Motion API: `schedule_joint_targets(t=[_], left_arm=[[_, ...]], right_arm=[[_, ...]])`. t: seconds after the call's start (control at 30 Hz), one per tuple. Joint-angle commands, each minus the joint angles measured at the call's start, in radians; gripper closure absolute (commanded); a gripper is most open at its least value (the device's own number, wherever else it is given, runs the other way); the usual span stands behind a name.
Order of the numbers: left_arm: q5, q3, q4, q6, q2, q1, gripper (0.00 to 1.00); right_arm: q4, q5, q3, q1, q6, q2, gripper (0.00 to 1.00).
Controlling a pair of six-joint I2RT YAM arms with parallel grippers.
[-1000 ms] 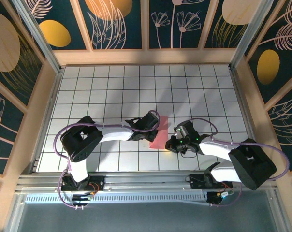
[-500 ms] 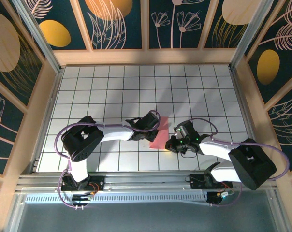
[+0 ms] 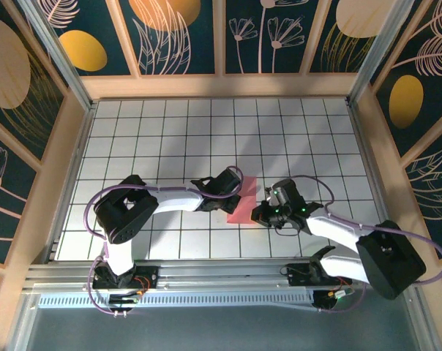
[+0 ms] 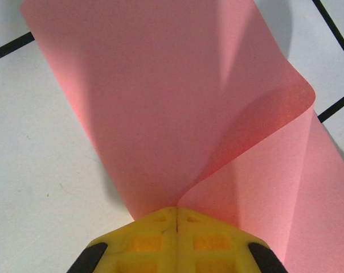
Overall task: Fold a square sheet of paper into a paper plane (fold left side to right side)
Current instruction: Fold the triangle a second time at the center of the table.
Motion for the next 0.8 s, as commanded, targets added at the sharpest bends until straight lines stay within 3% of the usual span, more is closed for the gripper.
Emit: schedule_joint_targets(t=[0.0,0.27,0.77], left_arm=[[0.024,0.002,-0.03,0.013,0.026,0.006,1.0],[0.025,0.015,-0.034,0.013,-0.018,0.004,1.0],[0.064,0.025,-0.041,0.025,-0.087,0.005,1.0]], right_arm=[[-0.014,-0.016,0.02,-0.019,0.009,-0.03,1.0],[0.062,-0.029,-0.009,-0.021,0.03,0.048,1.0],[-0.025,0.025,-0.015,-0.027,-0.041,0.131,1.0]])
